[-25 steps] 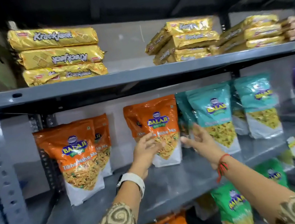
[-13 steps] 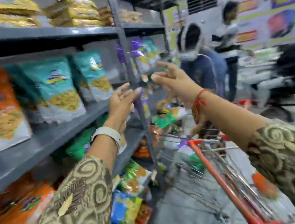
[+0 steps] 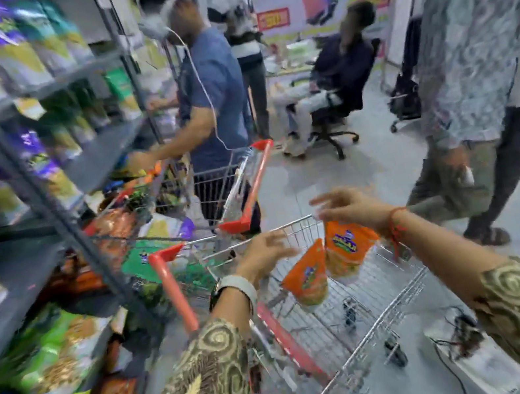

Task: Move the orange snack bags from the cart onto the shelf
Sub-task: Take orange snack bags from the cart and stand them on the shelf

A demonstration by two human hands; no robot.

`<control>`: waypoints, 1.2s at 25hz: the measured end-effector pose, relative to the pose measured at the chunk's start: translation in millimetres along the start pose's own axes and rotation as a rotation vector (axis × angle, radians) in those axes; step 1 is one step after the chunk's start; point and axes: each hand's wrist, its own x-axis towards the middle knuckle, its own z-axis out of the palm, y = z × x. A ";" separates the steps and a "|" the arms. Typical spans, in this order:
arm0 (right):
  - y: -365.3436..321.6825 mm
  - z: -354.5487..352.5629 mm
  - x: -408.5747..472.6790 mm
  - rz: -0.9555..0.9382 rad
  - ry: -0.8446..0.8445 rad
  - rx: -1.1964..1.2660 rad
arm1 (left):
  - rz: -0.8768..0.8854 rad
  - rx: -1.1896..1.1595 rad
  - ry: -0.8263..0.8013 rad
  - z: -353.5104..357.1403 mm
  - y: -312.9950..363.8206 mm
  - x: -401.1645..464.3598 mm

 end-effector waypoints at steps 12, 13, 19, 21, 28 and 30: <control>443.2 82.8 225.7 0.689 -0.560 -0.315 | -0.783 -0.072 0.224 135.1 -268.5 249.5; 492.5 96.0 235.5 0.732 -0.560 -0.277 | -0.788 -0.094 0.240 142.0 -279.1 262.8; 486.3 120.0 268.2 0.426 -0.393 -0.049 | -0.591 -0.366 0.493 161.6 -311.2 300.7; 476.8 114.1 266.8 0.354 -0.378 0.014 | -0.580 -0.299 0.497 157.9 -312.7 296.5; 391.2 73.7 224.0 0.431 -0.401 0.238 | -0.483 -0.092 0.270 115.0 -232.1 261.0; 349.8 55.0 210.0 0.374 -0.364 0.342 | -0.434 -0.006 0.266 94.9 -190.1 242.8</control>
